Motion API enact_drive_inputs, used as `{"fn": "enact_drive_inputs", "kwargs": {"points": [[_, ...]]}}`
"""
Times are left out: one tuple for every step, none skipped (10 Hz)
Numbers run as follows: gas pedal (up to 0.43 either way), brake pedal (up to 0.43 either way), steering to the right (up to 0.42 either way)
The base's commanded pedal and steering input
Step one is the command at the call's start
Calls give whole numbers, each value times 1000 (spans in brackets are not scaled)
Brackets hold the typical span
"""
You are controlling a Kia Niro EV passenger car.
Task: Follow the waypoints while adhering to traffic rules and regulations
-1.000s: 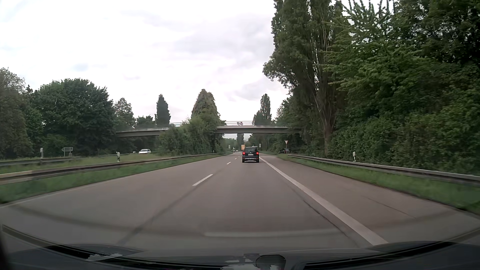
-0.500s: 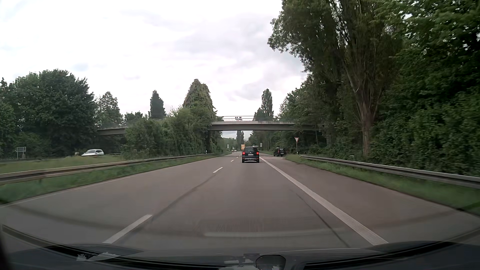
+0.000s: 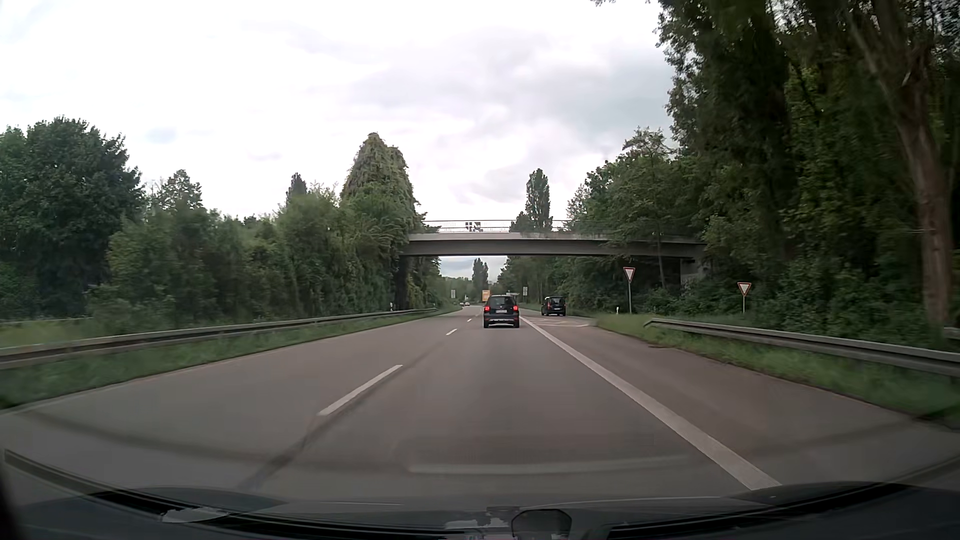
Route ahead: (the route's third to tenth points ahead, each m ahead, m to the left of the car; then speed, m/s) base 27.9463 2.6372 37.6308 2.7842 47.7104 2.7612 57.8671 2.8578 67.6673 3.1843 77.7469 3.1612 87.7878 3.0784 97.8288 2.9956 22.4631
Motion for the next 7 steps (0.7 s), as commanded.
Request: {"fn": "enact_drive_inputs", "kwargs": {"points": [[87, 0, 0], [79, 0, -1], [67, 0, -1], [39, 0, 0], [39, 0, 0], [39, 0, 0], [39, 0, 0]]}}
